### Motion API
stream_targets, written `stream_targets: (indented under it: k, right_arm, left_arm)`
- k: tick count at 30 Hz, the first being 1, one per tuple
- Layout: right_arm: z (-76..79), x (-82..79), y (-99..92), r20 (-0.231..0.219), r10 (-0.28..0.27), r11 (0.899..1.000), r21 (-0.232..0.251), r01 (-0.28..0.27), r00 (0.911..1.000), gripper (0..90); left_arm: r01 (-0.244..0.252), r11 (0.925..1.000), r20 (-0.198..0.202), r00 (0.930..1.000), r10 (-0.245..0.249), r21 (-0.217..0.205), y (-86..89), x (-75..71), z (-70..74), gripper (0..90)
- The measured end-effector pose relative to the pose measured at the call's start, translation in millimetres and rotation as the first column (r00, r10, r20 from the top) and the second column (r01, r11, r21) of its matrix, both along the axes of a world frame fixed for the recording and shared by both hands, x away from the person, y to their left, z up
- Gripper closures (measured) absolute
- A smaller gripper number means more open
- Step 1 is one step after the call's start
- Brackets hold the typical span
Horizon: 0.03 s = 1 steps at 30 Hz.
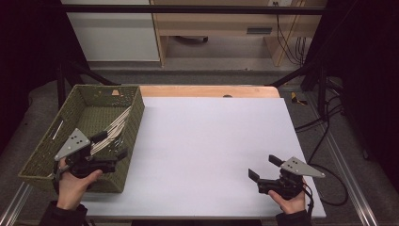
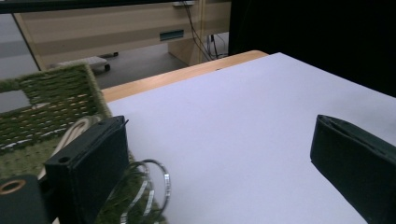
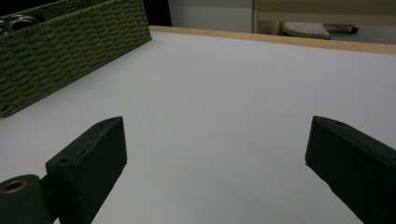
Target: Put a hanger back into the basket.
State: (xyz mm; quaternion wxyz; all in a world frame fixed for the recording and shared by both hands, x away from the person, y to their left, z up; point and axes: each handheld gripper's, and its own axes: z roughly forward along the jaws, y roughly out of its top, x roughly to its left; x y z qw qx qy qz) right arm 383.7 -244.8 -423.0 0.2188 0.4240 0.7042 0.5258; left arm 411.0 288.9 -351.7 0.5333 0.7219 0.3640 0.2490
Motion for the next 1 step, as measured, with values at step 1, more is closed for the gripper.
stream_targets:
  k: [1]
  right_arm:
    - [0.2,0.0,-0.4,0.0,0.002,1.0,0.003,-0.002,1.0,6.1]
  left_arm:
    - [0.004,1.0,0.003,1.0,-0.004,0.0,-3.1,-0.9,-1.2,4.4]
